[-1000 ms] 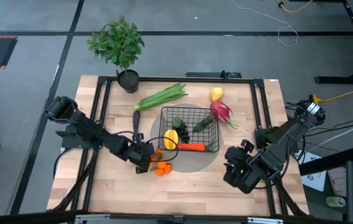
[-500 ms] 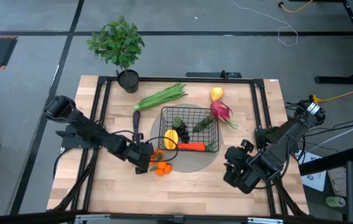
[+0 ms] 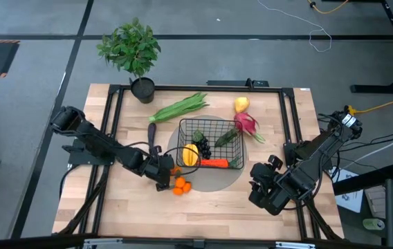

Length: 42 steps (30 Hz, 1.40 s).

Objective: Build produce basket
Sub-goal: Put the left orange tangerines into the black wire basket

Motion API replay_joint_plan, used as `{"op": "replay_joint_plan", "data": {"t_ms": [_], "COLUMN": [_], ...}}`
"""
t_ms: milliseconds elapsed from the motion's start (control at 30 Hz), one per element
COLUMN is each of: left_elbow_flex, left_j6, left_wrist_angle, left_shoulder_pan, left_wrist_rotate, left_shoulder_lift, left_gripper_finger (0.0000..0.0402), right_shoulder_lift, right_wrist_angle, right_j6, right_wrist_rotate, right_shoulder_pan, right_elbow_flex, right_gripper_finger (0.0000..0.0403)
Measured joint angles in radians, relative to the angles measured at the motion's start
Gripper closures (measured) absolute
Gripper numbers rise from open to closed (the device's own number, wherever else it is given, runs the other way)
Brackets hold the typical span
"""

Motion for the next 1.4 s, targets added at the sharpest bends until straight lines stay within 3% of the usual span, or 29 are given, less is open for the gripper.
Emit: {"op": "replay_joint_plan", "data": {"t_ms": [533,833,1100,1400], "left_elbow_flex": [0.000,0.000,0.000,0.080], "left_j6": [-0.026,-0.111,-0.191,-0.175], "left_wrist_angle": [-0.029,-0.019,-0.096,-0.297], "left_shoulder_pan": [0.003,0.003,-0.018,-0.058], "left_wrist_rotate": [0.037,0.037,0.096,0.139], "left_shoulder_lift": [0.014,0.021,-0.019,-0.210], "left_gripper_finger": [0.0270,0.0392,0.0400,0.0401], "right_shoulder_lift": [0.000,0.000,0.000,0.000], "right_wrist_angle": [0.000,0.000,0.000,0.000], "right_j6": [0.000,0.000,0.000,0.000], "right_wrist_rotate": [0.000,0.000,0.000,0.000], "right_shoulder_pan": [0.000,0.000,0.000,0.000], "right_elbow_flex": [0.000,0.000,0.000,0.000], "right_gripper_finger": [0.0199,0.0199,0.0199,0.0199]}}
